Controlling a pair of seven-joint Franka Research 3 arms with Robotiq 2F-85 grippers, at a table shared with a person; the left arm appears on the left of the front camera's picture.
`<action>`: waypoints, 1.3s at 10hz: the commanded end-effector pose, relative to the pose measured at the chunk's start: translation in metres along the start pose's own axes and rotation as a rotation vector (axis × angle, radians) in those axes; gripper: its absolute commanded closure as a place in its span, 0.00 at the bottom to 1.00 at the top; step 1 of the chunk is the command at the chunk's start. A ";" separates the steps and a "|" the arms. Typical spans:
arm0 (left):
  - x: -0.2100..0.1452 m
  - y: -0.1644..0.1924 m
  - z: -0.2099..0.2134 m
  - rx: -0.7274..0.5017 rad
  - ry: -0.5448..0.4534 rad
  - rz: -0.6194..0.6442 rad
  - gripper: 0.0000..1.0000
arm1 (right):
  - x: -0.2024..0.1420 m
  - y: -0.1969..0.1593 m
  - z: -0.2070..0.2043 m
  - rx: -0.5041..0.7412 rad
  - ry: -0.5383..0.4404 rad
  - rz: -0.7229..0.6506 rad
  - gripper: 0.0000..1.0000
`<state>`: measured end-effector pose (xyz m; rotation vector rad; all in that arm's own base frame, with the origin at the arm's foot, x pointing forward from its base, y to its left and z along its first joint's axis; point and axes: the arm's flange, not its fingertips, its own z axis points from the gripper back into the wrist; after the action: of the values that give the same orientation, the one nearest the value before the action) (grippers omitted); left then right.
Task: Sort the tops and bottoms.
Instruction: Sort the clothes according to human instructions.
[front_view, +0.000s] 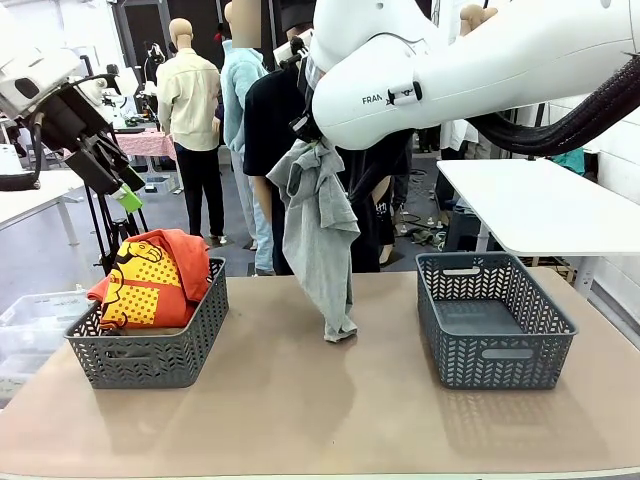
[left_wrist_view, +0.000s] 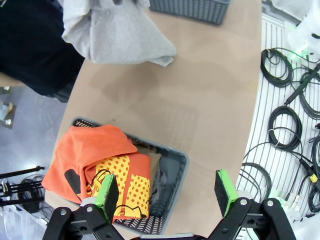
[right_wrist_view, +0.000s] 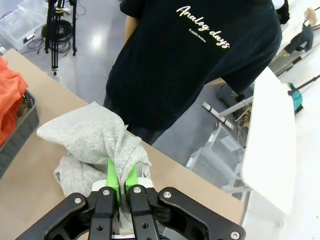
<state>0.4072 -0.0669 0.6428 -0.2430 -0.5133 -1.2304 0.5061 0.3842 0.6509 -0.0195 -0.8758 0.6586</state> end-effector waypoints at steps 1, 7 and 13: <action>-0.001 -0.001 0.002 -0.005 0.006 -0.002 0.00 | 0.003 -0.001 0.000 -0.002 0.002 -0.002 1.00; -0.001 -0.001 0.002 -0.005 0.006 -0.002 0.00 | 0.003 -0.001 0.000 -0.002 0.002 -0.002 1.00; -0.001 -0.001 0.002 -0.005 0.006 -0.002 0.00 | 0.003 -0.001 0.000 -0.002 0.002 -0.002 1.00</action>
<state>0.4072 -0.0669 0.6428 -0.2430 -0.5132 -1.2304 0.5067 0.3844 0.6507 -0.0191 -0.8756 0.6584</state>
